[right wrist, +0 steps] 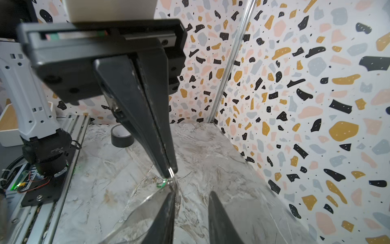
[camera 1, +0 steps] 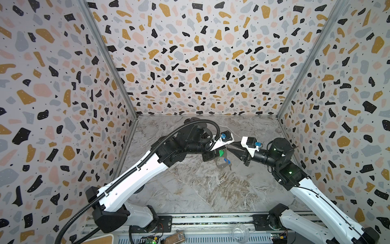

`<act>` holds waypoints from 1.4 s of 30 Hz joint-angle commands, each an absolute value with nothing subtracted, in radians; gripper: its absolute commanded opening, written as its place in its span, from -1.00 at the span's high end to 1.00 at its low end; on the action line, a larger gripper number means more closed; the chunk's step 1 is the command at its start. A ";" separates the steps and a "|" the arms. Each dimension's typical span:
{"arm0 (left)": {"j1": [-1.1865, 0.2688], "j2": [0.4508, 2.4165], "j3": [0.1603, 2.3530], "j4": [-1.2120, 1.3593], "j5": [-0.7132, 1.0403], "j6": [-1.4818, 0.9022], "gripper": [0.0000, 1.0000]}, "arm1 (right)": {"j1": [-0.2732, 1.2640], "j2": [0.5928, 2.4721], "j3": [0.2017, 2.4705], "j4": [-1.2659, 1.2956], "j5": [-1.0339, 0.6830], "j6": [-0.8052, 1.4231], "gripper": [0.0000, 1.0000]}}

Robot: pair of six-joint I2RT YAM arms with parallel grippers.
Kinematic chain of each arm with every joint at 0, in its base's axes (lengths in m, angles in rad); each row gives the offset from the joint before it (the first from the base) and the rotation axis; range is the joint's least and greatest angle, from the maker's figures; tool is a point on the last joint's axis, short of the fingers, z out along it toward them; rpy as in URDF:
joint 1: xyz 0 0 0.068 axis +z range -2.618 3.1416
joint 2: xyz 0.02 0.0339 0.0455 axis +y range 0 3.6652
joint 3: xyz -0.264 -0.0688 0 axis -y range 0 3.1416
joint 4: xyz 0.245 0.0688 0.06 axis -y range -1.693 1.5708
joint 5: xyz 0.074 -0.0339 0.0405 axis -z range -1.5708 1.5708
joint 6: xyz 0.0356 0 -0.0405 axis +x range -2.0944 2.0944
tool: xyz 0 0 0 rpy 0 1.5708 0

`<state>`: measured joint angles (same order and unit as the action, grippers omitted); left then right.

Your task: Remove the keys from the keyring

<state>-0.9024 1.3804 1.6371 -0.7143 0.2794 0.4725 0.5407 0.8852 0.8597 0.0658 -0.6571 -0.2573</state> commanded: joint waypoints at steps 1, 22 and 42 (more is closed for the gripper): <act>-0.917 1.387 1.678 -0.770 0.247 0.512 1.00 | 0.543 0.870 0.899 0.008 -0.665 -0.293 0.46; -0.943 1.418 1.717 -0.790 0.224 0.547 1.00 | 0.544 0.897 0.840 0.077 -0.776 -0.202 0.59; -0.951 1.339 1.620 -0.639 0.113 0.547 0.17 | 0.544 0.887 0.802 0.180 -0.822 -0.148 1.00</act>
